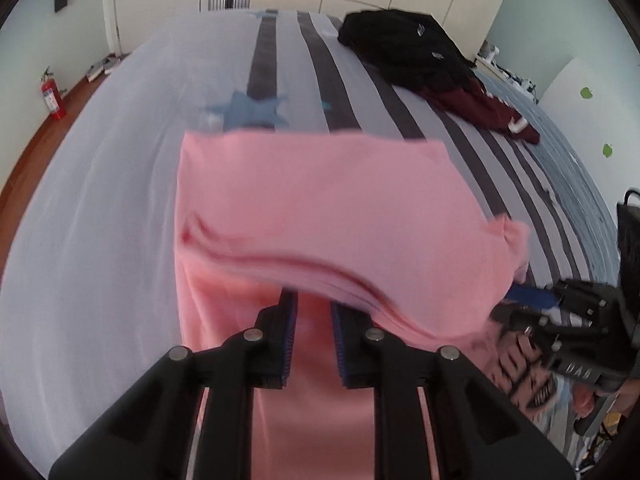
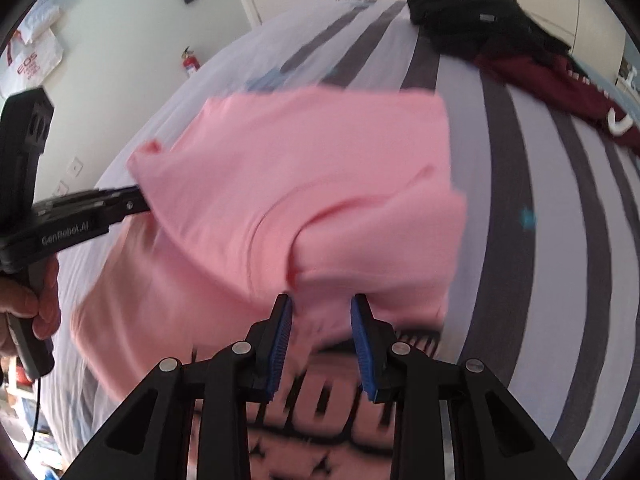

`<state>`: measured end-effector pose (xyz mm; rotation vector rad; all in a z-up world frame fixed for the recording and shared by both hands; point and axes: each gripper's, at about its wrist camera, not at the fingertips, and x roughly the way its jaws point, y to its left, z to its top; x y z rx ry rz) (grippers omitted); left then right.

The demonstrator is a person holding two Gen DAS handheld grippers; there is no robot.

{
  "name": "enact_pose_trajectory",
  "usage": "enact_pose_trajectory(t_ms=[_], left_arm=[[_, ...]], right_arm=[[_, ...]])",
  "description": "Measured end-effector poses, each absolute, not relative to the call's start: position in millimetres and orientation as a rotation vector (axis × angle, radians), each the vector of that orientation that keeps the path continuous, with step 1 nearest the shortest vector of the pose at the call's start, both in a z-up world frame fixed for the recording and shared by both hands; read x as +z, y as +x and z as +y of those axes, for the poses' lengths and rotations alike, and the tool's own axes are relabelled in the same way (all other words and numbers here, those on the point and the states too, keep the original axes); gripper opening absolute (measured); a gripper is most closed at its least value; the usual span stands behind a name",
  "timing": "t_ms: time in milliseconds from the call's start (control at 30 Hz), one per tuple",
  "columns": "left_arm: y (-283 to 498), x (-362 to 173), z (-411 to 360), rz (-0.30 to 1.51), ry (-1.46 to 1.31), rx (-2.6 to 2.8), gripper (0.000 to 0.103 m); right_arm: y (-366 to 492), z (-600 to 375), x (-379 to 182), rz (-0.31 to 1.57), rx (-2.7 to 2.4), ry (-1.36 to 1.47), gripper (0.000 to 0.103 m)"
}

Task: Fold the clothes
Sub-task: 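Lay the hem down over the shirt and open both grippers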

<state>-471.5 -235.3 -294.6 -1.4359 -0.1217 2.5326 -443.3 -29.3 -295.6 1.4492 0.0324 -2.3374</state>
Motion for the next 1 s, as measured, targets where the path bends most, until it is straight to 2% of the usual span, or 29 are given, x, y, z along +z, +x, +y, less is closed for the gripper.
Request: enact_pose_trajectory(t_ms=[267, 433, 600, 800, 1000], left_arm=[[-553.5, -281.6, -258.2, -0.142, -1.424, 2.664, 0.015], [-545.7, -276.4, -260.4, -0.098, -1.394, 2.662, 0.015], [-516.4, -288.0, -253.3, -0.032, -1.395, 2.608, 0.015], [-511.7, -315.1, -256.4, -0.021, -1.458, 2.59, 0.015], [-515.2, -325.8, -262.4, -0.065, -1.474, 2.593, 0.015]], right_arm=[[-570.9, -6.3, -243.7, -0.131, -2.505, 1.323, 0.027], [-574.0, 0.9, -221.7, -0.165, -2.522, 1.236, 0.027], [-537.3, -7.8, -255.4, -0.087, -2.423, 1.336, 0.027], [-538.7, -18.5, -296.7, -0.081, -2.408, 1.425, 0.028], [-581.2, -12.9, -312.1, -0.159, -2.447, 1.464, 0.028]])
